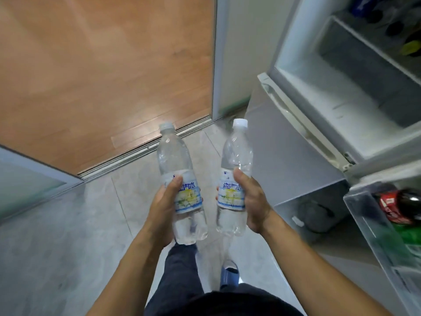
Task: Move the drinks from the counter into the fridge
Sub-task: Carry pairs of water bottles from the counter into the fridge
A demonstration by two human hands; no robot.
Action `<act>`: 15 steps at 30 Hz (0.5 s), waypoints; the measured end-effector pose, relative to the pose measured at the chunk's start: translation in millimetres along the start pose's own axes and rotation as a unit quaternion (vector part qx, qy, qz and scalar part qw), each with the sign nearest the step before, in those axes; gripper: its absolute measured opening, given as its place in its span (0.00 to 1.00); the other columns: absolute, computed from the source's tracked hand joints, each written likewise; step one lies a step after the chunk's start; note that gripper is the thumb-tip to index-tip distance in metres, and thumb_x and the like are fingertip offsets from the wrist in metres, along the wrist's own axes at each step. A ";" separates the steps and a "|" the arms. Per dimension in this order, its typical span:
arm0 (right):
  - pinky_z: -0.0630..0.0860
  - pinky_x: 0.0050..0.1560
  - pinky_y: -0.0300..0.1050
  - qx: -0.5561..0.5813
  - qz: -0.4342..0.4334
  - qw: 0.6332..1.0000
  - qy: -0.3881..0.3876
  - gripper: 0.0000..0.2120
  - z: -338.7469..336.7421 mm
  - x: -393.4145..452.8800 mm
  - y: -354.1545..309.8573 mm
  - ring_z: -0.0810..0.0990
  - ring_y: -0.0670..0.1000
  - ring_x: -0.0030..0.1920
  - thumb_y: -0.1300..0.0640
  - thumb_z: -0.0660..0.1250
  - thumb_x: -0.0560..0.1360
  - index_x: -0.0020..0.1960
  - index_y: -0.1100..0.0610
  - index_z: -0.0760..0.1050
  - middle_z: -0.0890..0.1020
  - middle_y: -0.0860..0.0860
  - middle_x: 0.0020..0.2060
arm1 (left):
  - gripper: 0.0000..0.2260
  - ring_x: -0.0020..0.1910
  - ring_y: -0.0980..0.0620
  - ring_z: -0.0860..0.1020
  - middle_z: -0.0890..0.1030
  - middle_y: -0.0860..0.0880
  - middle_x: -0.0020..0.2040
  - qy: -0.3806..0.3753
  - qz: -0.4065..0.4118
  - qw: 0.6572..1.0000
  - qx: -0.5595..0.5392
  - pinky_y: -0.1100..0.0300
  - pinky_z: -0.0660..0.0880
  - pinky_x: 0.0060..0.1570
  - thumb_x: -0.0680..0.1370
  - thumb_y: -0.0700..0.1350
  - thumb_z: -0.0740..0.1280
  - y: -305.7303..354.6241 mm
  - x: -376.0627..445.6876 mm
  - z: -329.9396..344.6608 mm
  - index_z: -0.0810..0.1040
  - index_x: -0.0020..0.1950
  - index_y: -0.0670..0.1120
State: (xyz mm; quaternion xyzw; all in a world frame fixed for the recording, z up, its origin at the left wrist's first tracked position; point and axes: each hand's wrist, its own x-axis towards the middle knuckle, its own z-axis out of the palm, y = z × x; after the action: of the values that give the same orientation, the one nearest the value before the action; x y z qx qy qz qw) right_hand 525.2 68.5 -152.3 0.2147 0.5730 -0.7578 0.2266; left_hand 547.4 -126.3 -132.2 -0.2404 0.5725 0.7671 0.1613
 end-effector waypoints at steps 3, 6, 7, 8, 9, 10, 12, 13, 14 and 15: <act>0.83 0.43 0.48 0.027 -0.019 0.997 0.067 0.31 13.9 30.0 -22.8 0.87 0.57 0.45 0.37 0.72 0.69 0.60 0.60 0.79 0.87 0.58 0.47 | 0.22 0.43 0.47 0.86 0.86 0.46 0.45 -0.043 -0.016 0.999 0.023 0.54 0.82 0.36 0.70 0.58 0.67 33.3 53.4 -0.2 0.79 0.57 0.45; 0.83 0.44 0.48 0.058 -0.029 0.990 0.126 0.37 29.9 51.3 -50.1 0.87 0.56 0.47 0.35 0.74 0.64 0.64 0.60 0.77 0.87 0.57 0.49 | 0.23 0.42 0.47 0.86 0.86 0.45 0.45 -0.089 -0.025 0.994 0.050 0.54 0.82 0.36 0.68 0.59 0.68 71.7 99.9 4.0 0.79 0.57 0.46; 0.83 0.44 0.48 0.070 -0.038 0.987 0.140 0.37 33.0 57.1 -59.5 0.87 0.57 0.48 0.36 0.75 0.64 0.64 0.58 0.77 0.87 0.57 0.49 | 0.24 0.42 0.46 0.85 0.86 0.45 0.45 -0.104 -0.028 0.993 0.053 0.53 0.82 0.36 0.67 0.59 0.68 85.4 114.8 8.8 0.79 0.57 0.46; 0.83 0.44 0.48 0.080 -0.052 0.984 0.154 0.36 35.1 62.2 -69.2 0.87 0.56 0.48 0.37 0.74 0.64 0.64 0.57 0.77 0.87 0.57 0.49 | 0.25 0.41 0.46 0.85 0.86 0.44 0.44 -0.120 -0.030 0.991 0.052 0.53 0.82 0.36 0.67 0.59 0.68 98.3 129.5 14.6 0.79 0.57 0.44; 0.83 0.43 0.48 0.089 -0.068 0.979 0.168 0.36 36.1 66.4 -78.6 0.87 0.56 0.48 0.37 0.74 0.62 0.63 0.56 0.77 0.87 0.56 0.49 | 0.25 0.40 0.45 0.85 0.86 0.44 0.43 -0.137 -0.035 0.989 0.053 0.53 0.81 0.35 0.68 0.58 0.69 110.0 142.9 21.5 0.79 0.58 0.43; 0.83 0.41 0.47 0.098 -0.083 0.975 0.181 0.35 35.5 70.6 -86.9 0.87 0.56 0.47 0.36 0.73 0.61 0.62 0.55 0.78 0.87 0.56 0.48 | 0.25 0.39 0.46 0.84 0.85 0.43 0.43 -0.157 -0.041 0.985 0.055 0.53 0.81 0.35 0.69 0.57 0.69 120.0 155.2 30.0 0.78 0.59 0.42; 0.82 0.38 0.45 0.120 -0.108 0.966 0.202 0.29 31.2 75.1 -102.4 0.87 0.55 0.45 0.36 0.73 0.61 0.56 0.51 0.80 0.87 0.55 0.46 | 0.25 0.39 0.46 0.84 0.84 0.43 0.43 -0.202 -0.053 0.976 0.055 0.54 0.80 0.36 0.72 0.56 0.71 136.1 175.5 51.8 0.77 0.61 0.40; 0.82 0.37 0.44 0.130 -0.118 0.961 0.214 0.28 27.4 77.1 -110.6 0.87 0.54 0.45 0.36 0.73 0.61 0.55 0.51 0.81 0.87 0.55 0.46 | 0.25 0.39 0.46 0.83 0.84 0.43 0.43 -0.219 -0.055 0.973 0.055 0.54 0.80 0.36 0.72 0.56 0.71 142.0 184.2 64.6 0.76 0.62 0.39; 0.82 0.37 0.44 0.139 -0.127 0.955 0.229 0.29 22.3 79.4 -118.7 0.87 0.54 0.45 0.36 0.73 0.60 0.55 0.51 0.81 0.87 0.56 0.46 | 0.26 0.38 0.46 0.83 0.84 0.43 0.42 -0.233 -0.054 0.969 0.056 0.54 0.80 0.36 0.72 0.56 0.70 147.1 192.2 78.5 0.76 0.62 0.39; 0.82 0.37 0.43 0.146 -0.134 0.949 0.244 0.30 16.4 81.4 -127.6 0.87 0.54 0.45 0.36 0.73 0.60 0.56 0.53 0.81 0.87 0.56 0.46 | 0.26 0.38 0.46 0.83 0.84 0.43 0.42 -0.247 -0.050 0.966 0.059 0.54 0.80 0.36 0.71 0.56 0.69 151.9 199.0 93.0 0.76 0.62 0.40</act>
State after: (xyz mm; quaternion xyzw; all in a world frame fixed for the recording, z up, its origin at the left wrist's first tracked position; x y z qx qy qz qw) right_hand 383.4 75.4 -97.5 0.3455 0.5175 -0.7807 -0.0576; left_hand 285.2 -87.3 -99.4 -0.0620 0.5459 0.7588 0.3498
